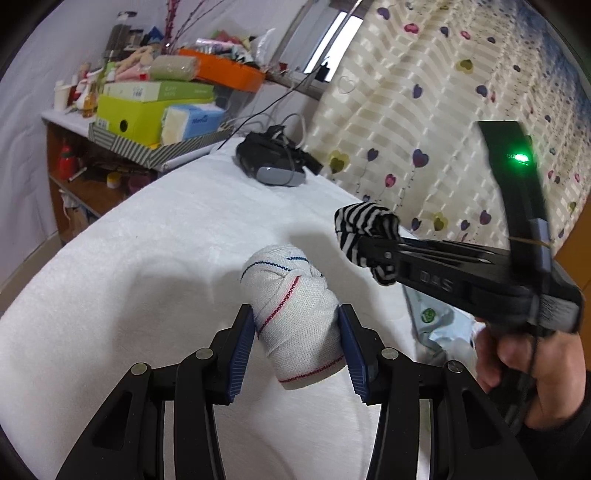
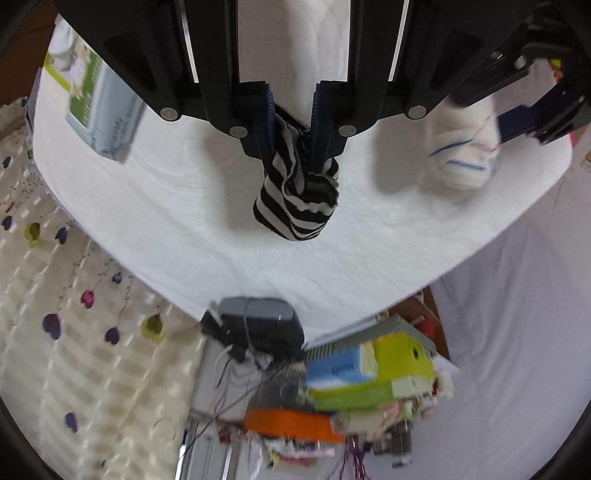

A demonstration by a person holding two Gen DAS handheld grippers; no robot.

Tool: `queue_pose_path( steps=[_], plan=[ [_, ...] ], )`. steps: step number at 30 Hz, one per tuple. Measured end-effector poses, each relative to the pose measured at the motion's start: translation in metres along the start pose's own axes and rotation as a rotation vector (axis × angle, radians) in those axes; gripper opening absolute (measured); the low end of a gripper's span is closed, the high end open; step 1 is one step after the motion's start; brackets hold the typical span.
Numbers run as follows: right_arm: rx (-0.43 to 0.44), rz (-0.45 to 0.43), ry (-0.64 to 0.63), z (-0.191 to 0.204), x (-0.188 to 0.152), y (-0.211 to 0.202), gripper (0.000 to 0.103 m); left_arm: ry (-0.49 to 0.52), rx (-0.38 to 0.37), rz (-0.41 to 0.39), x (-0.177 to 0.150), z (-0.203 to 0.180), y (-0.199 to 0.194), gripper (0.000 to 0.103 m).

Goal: Organize soft objects
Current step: 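Carry the rolled sock and striped sock over the green-rimmed box with both tools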

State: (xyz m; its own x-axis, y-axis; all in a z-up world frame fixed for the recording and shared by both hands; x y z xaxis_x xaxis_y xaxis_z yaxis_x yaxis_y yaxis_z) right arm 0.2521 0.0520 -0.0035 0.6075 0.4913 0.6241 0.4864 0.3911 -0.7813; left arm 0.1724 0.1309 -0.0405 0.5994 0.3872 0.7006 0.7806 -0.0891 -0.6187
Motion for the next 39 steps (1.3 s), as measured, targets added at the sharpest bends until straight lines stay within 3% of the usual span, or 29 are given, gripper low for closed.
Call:
queue_pose_path(
  steps=[16, 39],
  plan=[
    [0.028, -0.179, 0.069, -0.007, -0.058, -0.111, 0.016, 0.112, -0.056, -0.045, -0.017, -0.074, -0.044, 0.045],
    [-0.044, -0.315, 0.2, -0.064, -0.12, -0.202, 0.016, 0.273, -0.178, -0.07, -0.042, -0.185, -0.075, 0.045]
  ],
)
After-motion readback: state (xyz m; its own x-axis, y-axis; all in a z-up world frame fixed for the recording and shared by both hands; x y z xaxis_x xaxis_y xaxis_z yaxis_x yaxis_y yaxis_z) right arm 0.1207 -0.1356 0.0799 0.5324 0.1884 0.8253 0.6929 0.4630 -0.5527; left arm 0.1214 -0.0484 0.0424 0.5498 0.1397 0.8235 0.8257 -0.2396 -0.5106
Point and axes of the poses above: each gripper's, at about its wrist camera, not at the fingertips, and y roughly the way its jaws point, z to its left, x to its top, the point moved 9 cm from there along y, roughly the way its jaws point, and after that the axes turned 6 degrees about x, right-handed, at the moved point
